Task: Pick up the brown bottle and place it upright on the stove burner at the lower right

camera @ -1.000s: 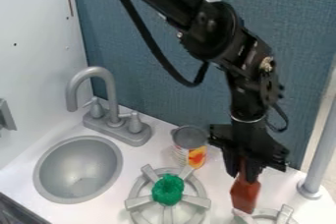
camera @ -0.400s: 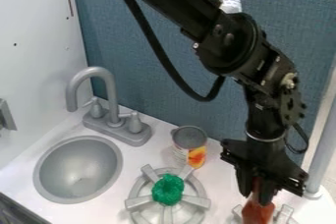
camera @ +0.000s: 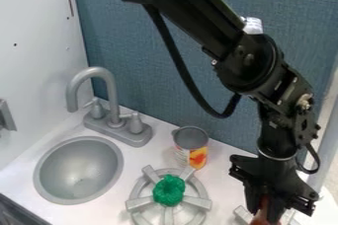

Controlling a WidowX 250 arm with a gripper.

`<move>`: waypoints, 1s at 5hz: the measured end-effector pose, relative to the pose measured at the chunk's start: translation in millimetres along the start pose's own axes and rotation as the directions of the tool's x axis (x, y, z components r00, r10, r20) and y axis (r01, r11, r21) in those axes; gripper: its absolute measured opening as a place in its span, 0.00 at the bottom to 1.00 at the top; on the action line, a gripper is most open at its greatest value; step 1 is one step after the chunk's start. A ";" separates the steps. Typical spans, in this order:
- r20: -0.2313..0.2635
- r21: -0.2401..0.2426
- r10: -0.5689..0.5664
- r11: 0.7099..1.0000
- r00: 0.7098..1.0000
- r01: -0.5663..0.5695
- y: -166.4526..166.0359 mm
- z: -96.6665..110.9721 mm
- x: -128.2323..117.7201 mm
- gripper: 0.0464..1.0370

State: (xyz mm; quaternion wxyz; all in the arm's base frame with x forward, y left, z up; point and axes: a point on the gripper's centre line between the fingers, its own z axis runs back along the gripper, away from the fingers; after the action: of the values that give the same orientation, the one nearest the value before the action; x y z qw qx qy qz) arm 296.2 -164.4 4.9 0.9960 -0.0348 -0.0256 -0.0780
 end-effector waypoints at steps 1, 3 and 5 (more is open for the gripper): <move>-0.009 0.018 0.004 1.000 1.000 -0.004 -3.6 -8.8 2.7 0.30; 0.001 0.029 0.028 0.999 1.000 -0.028 -7.1 -14.7 10.3 0.30; 0.009 0.040 0.056 0.998 0.998 -0.056 -7.4 -17.5 17.5 0.30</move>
State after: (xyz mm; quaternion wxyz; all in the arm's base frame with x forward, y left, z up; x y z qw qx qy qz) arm 313.0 -175.6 -11.1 0.9982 -0.0155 -0.0300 -0.0493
